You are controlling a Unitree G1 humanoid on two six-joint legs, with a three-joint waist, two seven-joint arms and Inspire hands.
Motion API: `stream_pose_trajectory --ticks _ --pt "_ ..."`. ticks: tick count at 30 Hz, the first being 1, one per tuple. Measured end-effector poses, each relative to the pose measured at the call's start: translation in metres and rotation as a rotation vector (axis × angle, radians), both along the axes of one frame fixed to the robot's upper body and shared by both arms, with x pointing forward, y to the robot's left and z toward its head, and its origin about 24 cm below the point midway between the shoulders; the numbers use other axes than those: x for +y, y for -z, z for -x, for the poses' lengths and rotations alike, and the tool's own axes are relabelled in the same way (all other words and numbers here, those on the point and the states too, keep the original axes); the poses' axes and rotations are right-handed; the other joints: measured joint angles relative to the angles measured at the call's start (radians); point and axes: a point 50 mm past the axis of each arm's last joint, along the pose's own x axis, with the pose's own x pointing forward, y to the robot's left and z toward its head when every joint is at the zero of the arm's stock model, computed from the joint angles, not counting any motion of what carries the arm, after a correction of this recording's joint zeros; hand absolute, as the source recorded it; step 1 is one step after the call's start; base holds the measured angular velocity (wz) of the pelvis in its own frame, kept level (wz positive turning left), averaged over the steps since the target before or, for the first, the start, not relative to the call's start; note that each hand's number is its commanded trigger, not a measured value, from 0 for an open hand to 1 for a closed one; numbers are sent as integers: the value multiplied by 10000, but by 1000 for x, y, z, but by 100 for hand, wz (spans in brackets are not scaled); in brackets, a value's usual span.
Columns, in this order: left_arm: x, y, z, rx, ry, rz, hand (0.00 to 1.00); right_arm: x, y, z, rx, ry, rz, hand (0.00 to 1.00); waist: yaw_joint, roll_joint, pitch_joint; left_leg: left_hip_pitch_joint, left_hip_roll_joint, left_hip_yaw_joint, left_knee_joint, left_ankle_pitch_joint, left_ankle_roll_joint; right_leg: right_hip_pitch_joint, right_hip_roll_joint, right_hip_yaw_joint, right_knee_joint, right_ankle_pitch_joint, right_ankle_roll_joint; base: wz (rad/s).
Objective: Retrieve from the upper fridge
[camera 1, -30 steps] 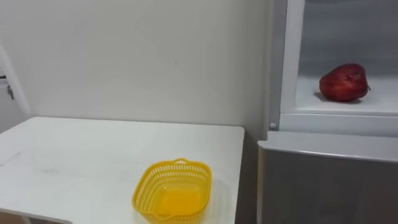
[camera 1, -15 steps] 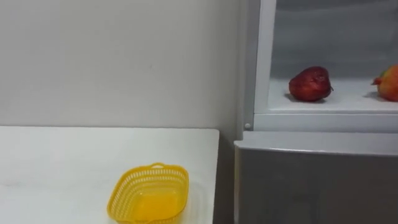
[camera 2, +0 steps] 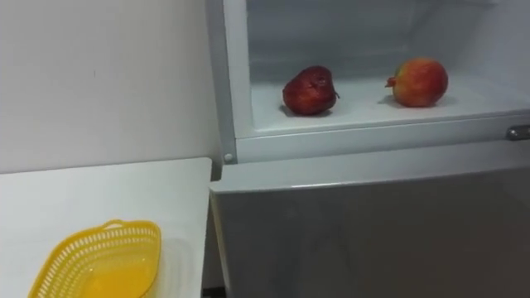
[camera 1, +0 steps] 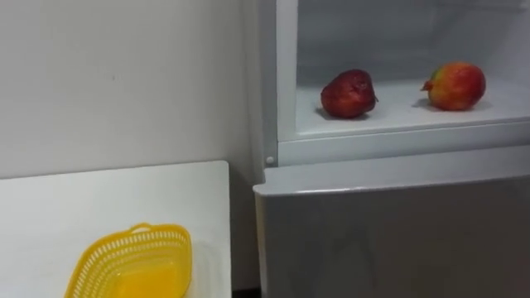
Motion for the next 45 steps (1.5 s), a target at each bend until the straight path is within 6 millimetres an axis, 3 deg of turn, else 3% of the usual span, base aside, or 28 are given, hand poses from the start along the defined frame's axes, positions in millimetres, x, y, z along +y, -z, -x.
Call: stream_pose_trajectory --ticks 4,6,9,10,11,14,21,25,27,33,39,45 --pt "2 0 7 -25 5 -39 0 12 -37 -39 -2962 -510 153 0 -126 71 -43 -10 101 248 4 -1 -2 -105 115 241 -5 82 -51 -19" --pt "1 -1 7 -249 54 5 0 15 -67 -52 -4703 -813 321 0 -199 150 -69 -62 131 476 8 -1 -3 -199 154 364 4 93 -67 -10" --pt "2 -1 11 -309 73 38 0 17 -90 -59 -5957 -1040 580 0 -317 161 -119 -64 143 512 27 -1 -3 -274 181 530 47 105 -79 -18" --pt "1 -1 11 -334 86 72 0 18 -94 -61 -6141 -1079 643 0 -347 121 -93 -79 144 547 26 -1 -3 -330 185 593 86 105 -79 -25" --pt "1 0 11 -314 120 144 0 19 -104 -65 -6596 -1156 736 0 -327 174 -99 -99 160 744 15 -1 -3 -487 216 760 221 105 -78 -34" --pt "3 2 16 -60 166 169 0 27 -133 -78 -8039 -1566 1103 0 -369 200 -121 -124 197 777 15 -1 -2 -577 277 916 209 179 -95 -25" --pt "2 2 10 -125 751 175 0 38 -183 -94 -10507 -2200 2416 0 -341 189 -121 -167 209 954 16 -1 -3 -672 307 1010 147 221 -77 -2" --pt "5 2 13 25 887 65 0 41 -199 -95 -11505 -2239 3172 0 -328 217 -151 -243 218 977 20 -1 -3 -687 310 941 155 258 -74 5" --pt "5 2 10 -69 921 91 0 48 -208 -95 -12109 -2074 3230 0 -87 242 -168 -319 234 990 19 -1 -3 -822 317 925 223 279 -90 -7" --pt "8 2 6 -106 1081 221 0 67 -227 -105 -13664 -2872 3096 0 152 194 -150 -321 266 916 13 -1 -3 -754 334 775 184 312 -120 5" --pt "7 2 2 -222 1131 234 0 73 -232 -107 -14073 -3022 2987 0 498 157 -126 -295 264 821 -38 -1 -3 -658 331 690 175 315 -116 5" --pt "8 1 -2 -285 1168 199 0 83 -242 -115 -14851 -3138 2833 0 523 44 -98 -378 249 646 -37 1 -6 -660 287 456 173 326 -102 10"
